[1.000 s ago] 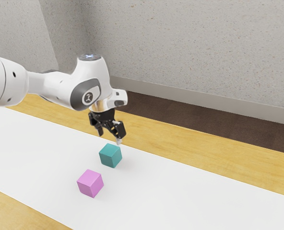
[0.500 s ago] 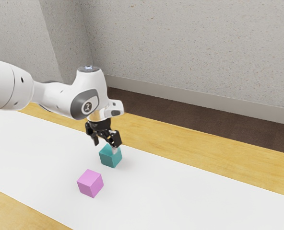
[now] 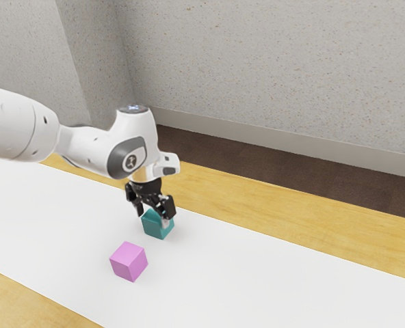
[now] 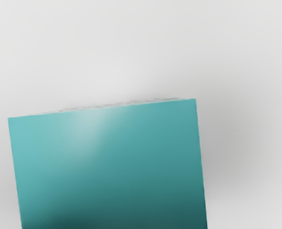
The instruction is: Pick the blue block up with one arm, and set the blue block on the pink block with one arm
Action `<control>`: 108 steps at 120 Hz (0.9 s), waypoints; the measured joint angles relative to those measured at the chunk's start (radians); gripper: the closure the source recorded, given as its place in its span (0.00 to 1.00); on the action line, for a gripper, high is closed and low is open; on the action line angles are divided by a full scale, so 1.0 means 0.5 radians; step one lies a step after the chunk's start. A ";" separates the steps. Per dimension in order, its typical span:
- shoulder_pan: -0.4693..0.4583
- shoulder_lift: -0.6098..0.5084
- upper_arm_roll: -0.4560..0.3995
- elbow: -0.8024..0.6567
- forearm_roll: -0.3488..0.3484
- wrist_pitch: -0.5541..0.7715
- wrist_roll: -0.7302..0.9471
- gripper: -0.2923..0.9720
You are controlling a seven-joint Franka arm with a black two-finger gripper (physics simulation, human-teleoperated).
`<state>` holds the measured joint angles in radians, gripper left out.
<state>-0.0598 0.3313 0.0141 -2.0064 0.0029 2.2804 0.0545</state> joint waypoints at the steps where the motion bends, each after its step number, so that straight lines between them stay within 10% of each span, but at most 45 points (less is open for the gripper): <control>1: 0.001 0.003 0.000 0.002 0.000 0.000 0.000 0.23; 81: 0.021 0.165 0.002 0.129 0.003 0.003 0.003 0.23; 108: 0.032 0.168 0.000 0.134 -0.003 0.004 0.002 0.37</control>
<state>-0.0438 0.4151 0.0140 -1.9393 0.0013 2.2823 0.0554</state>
